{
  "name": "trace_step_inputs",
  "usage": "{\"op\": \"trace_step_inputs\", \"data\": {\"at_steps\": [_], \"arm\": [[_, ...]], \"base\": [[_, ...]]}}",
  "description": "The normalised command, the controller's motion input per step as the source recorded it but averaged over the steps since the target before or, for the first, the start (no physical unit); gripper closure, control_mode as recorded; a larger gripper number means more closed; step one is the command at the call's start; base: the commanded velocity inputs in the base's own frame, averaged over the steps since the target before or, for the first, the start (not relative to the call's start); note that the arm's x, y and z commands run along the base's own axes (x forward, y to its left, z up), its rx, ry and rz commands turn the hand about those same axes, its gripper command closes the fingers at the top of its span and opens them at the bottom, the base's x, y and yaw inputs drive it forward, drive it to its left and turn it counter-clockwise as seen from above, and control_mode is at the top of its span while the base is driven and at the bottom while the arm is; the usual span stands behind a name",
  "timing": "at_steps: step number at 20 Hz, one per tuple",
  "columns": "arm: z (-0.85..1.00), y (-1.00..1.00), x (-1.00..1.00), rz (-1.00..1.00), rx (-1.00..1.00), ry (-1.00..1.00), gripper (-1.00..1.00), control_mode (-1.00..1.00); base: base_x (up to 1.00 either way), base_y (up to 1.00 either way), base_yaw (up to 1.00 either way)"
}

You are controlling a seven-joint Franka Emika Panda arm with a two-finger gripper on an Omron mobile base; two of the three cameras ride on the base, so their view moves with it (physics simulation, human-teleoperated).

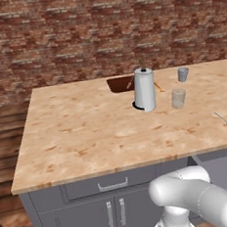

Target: Take the tongs from the drawer on the right and place them on the dining counter next to the tray containing the kebab skewer.

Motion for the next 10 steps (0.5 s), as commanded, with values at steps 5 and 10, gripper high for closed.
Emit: {"op": "trace_step_inputs", "data": {"at_steps": [5,10], "arm": [[-0.26,0.19,0.0,0.0,0.0,-0.08,-1.0,-1.0],[-0.2,0.18,0.0,-0.03,0.0,-0.06,-1.0,-1.0]], "base": [[0.0,0.0,0.0],[0.0,0.0,0.0]]}}
